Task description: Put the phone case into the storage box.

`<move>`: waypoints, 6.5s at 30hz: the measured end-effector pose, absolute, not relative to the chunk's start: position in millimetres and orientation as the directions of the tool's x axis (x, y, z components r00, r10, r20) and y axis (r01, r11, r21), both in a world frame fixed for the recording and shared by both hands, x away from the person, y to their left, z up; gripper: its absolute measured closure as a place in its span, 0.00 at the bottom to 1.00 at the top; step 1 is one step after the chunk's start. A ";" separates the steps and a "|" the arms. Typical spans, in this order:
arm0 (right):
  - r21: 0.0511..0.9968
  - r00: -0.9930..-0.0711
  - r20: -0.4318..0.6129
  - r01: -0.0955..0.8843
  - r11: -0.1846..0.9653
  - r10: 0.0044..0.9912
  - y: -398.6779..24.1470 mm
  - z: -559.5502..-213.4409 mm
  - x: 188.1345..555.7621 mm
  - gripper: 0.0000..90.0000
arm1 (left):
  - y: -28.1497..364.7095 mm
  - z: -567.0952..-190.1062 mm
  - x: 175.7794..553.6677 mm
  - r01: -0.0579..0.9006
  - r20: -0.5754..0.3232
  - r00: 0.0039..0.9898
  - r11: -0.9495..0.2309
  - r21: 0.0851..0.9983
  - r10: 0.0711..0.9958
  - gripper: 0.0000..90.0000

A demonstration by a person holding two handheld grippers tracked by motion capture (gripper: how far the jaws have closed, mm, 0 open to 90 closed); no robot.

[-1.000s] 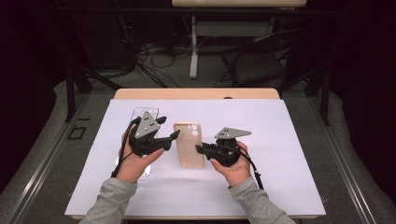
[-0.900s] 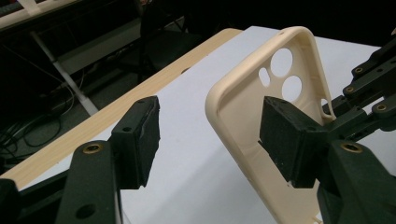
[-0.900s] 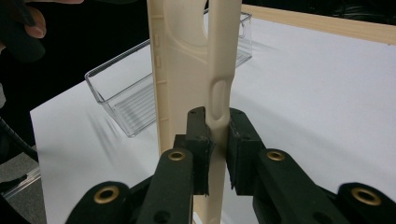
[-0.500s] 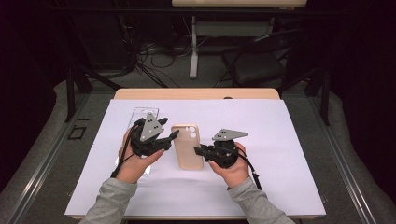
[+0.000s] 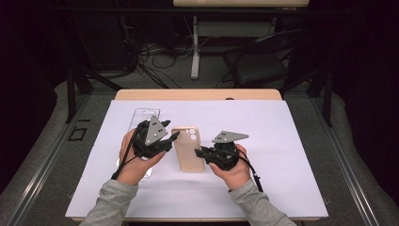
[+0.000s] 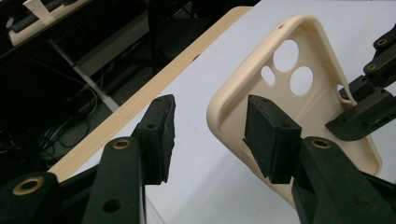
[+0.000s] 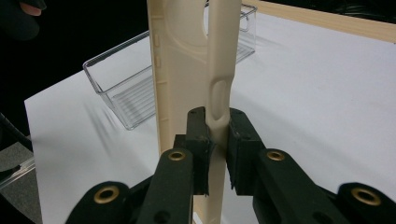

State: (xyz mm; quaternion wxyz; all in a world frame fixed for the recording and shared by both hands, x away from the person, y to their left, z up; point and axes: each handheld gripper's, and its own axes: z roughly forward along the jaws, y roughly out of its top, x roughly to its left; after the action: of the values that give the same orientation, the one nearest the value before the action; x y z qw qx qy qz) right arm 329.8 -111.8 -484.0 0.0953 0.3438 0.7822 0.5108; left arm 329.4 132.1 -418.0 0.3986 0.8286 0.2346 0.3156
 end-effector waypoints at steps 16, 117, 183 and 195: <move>0.863 -0.748 0.195 0.438 0.251 0.634 -110.4 -485.0 329.3 0.90 | 131.1 -418.9 330.7 0.114 0.362 0.712 -0.607 0.787 0.602 0.74; 0.868 -0.748 0.245 0.453 0.204 0.617 -112.2 -486.1 332.3 0.70 | 142.1 -419.0 336.2 0.164 0.312 0.720 -0.589 0.792 0.620 0.89; 0.904 -0.666 0.163 0.396 0.161 0.728 -141.4 -482.0 331.5 0.28 | 164.6 -426.6 353.2 0.137 0.292 0.680 -0.508 0.851 0.673 0.88; 0.915 -0.640 0.193 0.390 0.098 0.743 -162.2 -478.9 331.8 0.20 | 164.2 -416.8 363.2 0.127 0.297 0.678 -0.505 0.854 0.673 0.88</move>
State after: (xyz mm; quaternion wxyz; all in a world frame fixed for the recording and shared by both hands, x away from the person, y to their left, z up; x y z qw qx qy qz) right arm 331.8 -162.2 -478.9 0.1619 0.3919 0.7232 0.5452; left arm 363.2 164.2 -416.8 0.4319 0.8077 0.2474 0.3160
